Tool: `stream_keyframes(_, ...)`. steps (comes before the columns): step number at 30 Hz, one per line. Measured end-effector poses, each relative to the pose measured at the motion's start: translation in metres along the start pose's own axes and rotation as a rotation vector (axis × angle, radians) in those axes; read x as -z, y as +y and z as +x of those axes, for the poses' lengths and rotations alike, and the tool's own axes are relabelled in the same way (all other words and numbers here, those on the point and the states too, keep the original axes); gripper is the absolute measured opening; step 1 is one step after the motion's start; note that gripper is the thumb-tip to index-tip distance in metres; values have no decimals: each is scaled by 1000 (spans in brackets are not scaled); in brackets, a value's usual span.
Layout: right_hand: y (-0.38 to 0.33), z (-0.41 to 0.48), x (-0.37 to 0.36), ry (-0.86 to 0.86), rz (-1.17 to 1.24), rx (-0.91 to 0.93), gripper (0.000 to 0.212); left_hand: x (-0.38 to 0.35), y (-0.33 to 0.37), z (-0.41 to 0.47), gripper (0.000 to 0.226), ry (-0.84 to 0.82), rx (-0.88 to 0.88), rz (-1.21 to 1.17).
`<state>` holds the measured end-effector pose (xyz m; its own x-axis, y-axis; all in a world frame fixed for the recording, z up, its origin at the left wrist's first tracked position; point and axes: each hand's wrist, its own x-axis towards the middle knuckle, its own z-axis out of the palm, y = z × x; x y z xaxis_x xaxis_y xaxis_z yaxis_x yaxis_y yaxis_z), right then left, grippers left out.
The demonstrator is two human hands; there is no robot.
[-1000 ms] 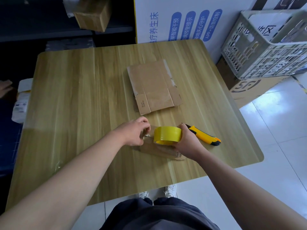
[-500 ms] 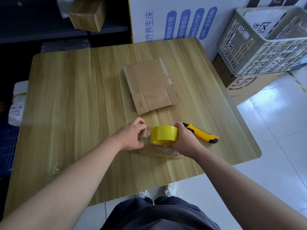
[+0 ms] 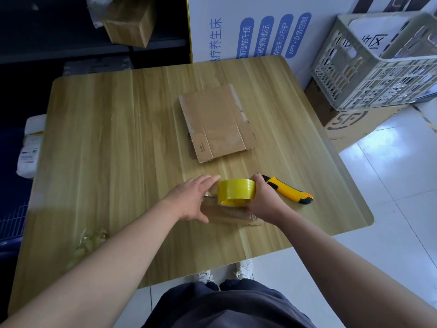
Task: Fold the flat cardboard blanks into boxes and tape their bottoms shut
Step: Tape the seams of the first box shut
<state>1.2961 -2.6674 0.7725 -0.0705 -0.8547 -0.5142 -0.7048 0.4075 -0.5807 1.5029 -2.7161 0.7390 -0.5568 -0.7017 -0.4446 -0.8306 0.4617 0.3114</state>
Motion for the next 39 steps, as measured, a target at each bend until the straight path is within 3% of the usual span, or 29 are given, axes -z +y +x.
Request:
stream_keyframes(7,10,-13,12,86,-7,4,41,-5,3,-2,116,10,29,-11)
stream_keyframes(12,25,-25,42,209,-315,44,35,-2,5,-3,115,11,28,-4)
stream_keyframes(25,72,-16,51,192,-533,16,22,-2,7,-6,114,11,74,12)
stream_keyframes(39,99,10,30,174,-794,9,35,-2,8,-7,114,12,95,11)
